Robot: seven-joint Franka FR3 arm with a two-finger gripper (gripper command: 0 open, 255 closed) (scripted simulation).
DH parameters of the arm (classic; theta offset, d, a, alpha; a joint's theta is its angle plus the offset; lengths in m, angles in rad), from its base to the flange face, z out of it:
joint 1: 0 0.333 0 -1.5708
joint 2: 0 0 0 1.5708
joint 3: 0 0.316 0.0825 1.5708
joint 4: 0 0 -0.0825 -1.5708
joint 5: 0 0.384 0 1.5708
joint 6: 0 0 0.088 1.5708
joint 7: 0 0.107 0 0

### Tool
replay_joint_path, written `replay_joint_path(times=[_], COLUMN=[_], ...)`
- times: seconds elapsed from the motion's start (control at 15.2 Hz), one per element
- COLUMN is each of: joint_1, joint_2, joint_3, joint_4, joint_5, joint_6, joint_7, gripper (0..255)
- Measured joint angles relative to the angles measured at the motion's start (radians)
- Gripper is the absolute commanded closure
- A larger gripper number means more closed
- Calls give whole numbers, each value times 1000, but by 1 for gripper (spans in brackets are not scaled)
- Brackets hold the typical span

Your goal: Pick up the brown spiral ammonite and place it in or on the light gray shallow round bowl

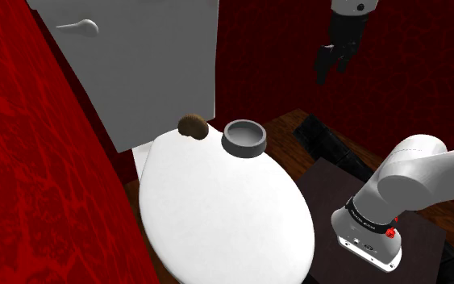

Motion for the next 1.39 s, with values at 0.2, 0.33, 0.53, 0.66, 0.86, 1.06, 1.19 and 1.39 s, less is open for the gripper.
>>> replay_joint_path(times=[0.2, 0.33, 0.53, 0.66, 0.86, 1.06, 1.19, 1.39], joint_1=[6, 16, 33, 44, 61, 77, 85, 99], joint_2=[32, 89, 175, 232, 321, 433, 499, 598], joint_3=[1, 5, 16, 22, 36, 54, 61, 76], joint_4=[-1, 10, 23, 33, 62, 127, 159, 217], joint_5=[5, 13, 28, 36, 50, 60, 64, 69], joint_6=[33, 78, 151, 199, 259, 307, 341, 383], joint_7=[-6, -14, -22, -32, -41, -48, -60, -74], gripper=[0, 0, 0, 0, 0, 0, 0, 0])
